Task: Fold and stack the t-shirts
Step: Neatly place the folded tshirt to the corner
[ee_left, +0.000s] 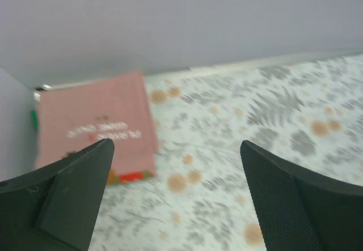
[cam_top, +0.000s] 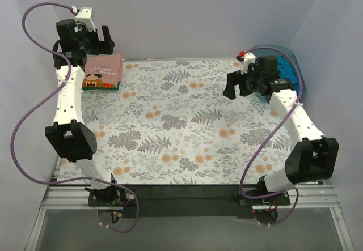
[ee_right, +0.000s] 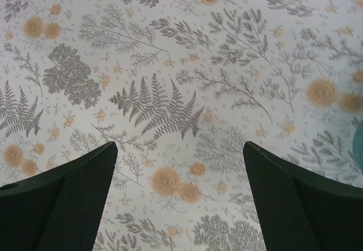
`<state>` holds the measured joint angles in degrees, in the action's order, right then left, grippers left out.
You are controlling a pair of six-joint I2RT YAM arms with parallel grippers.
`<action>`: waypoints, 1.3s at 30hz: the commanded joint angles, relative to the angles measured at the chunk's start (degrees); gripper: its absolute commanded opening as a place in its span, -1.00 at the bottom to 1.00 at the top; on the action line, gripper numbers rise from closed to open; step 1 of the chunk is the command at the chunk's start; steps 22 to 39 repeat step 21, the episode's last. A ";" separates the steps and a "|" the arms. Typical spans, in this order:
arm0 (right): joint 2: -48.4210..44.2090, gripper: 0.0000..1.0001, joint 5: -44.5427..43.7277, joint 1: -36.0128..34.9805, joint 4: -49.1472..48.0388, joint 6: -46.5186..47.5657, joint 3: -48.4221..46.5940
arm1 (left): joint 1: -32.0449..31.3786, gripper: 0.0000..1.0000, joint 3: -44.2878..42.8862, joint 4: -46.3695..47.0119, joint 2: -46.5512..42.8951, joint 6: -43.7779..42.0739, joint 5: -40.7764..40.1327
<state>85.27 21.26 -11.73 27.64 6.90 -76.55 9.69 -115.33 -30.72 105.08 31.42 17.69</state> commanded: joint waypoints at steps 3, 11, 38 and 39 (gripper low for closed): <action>-6.52 0.97 -0.06 6.45 7.15 0.31 4.12 | -5.38 0.89 18.85 -6.02 -12.34 7.25 3.05; -12.41 0.97 -2.89 8.03 9.63 4.18 16.60 | -8.90 0.91 45.96 -2.33 -25.44 10.94 3.48; -14.17 0.97 1.68 8.12 9.45 5.94 23.82 | -8.90 0.93 59.43 1.45 -33.62 11.83 3.93; -14.17 0.97 1.68 8.12 9.45 5.94 23.82 | -8.90 0.93 59.43 1.45 -33.62 11.83 3.93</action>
